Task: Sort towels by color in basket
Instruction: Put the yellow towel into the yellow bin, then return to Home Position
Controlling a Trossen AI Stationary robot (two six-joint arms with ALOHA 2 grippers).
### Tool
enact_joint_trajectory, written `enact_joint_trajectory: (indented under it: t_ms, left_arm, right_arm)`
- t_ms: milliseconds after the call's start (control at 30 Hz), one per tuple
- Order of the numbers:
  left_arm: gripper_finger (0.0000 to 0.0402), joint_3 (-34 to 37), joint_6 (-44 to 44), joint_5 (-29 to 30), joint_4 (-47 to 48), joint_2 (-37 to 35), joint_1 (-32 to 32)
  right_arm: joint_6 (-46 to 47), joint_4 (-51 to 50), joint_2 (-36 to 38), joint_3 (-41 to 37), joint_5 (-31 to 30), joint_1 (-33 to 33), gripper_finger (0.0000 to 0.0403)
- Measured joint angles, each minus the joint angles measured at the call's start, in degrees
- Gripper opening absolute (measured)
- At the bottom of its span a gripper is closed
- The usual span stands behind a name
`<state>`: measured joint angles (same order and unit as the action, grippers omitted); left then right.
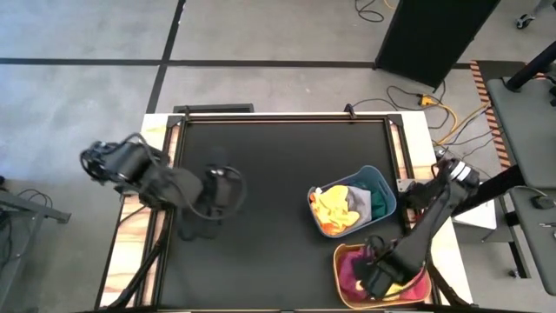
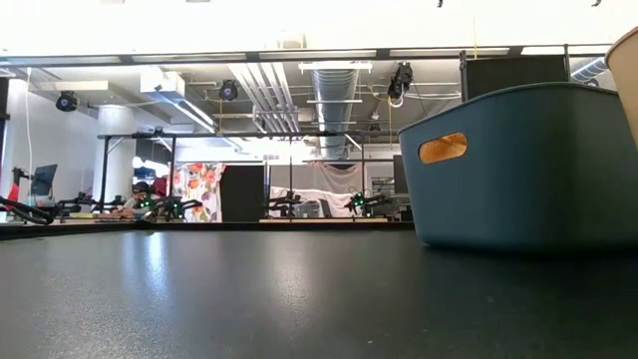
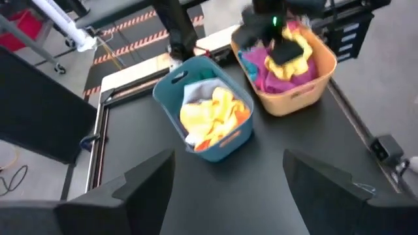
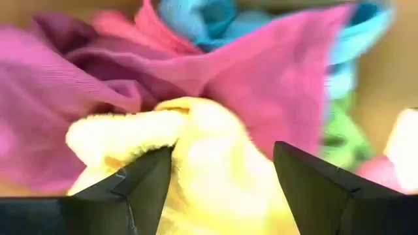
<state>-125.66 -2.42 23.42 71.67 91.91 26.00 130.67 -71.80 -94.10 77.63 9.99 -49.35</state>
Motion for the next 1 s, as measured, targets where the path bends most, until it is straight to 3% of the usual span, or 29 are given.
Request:
enact_joint_trajectory:
  t_ms: [133,333,400,533,633,700,867,933,1000]
  left_arm:
    - [0.0265,13.37,-0.06,0.07,-5.63,-9.88,-0.07]
    - [0.0262,40.8,0.71,-0.55,-23.35,-24.55,-0.17]
    - [0.0262,49.06,2.1,-2.0,-27.67,-28.17,-0.17]
    - [0.0262,61.83,6.21,-1.46,-34.11,-34.29,-0.24]
    - [0.0262,68.21,7.89,-1.65,-36.64,-36.72,-0.22]
    - [0.0262,71.41,7.44,-1.73,-37.93,-37.52,-0.22]
    - [0.0263,76.79,8.19,-1.62,-38.96,-37.15,-0.22]
    - [0.0263,78.08,11.79,-1.96,-39.69,-36.71,-0.22]
    - [0.0263,79.13,14.02,-5.95,-40.67,-36.22,-0.22]
  right_arm:
    - [-0.94,-4.04,3.84,3.43,-0.6,1.2,0.0268]
    - [-3.09,-4.38,5.48,6.15,-1.28,6.23,0.0274]
    - [-5.81,-4.14,5.4,8.19,-6.88,8.56,0.027]
    - [-14.13,-2.13,3.27,13.05,-27.87,13.7,0.0252]
    - [-30.1,4.22,2.35,14.9,-37.96,18.84,0.0235]
    - [-46.55,12.03,2.16,15.01,-41.07,22.19,0.0224]
    - [-95.17,35.85,0.36,14.92,-41.09,29.2,0.0192]
    - [-109.18,44.55,-0.32,14.88,-41.05,31.52,0.0174]
    - [-117.93,51.89,-0.89,14.88,-39.94,33.99,0.0152]
